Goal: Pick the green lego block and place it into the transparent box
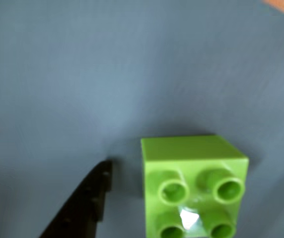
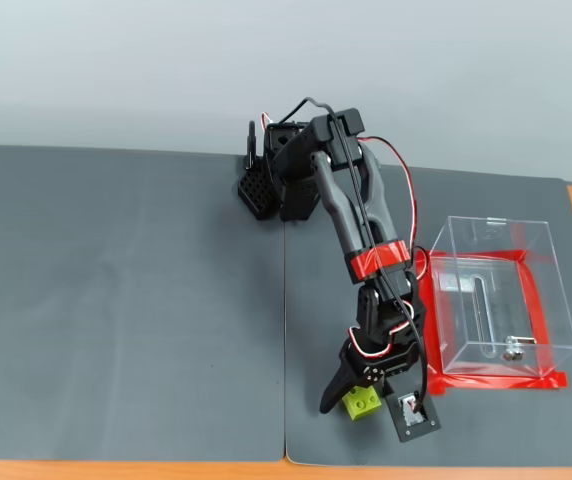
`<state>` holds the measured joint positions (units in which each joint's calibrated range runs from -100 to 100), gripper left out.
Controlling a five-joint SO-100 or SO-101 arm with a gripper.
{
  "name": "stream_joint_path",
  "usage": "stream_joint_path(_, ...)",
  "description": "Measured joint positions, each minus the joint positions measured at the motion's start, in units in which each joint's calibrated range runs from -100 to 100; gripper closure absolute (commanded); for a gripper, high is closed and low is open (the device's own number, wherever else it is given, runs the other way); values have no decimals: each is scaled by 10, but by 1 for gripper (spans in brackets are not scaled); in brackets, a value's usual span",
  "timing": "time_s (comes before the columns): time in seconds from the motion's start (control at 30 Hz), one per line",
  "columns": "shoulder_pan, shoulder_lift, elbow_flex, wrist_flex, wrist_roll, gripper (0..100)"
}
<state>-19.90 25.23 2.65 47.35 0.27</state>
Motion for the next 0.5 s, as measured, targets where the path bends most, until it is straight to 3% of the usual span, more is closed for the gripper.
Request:
stream_joint_path(0.4,-1,0,0,0,0,58)
stream_joint_path(0.5,-1,0,0,0,0,64)
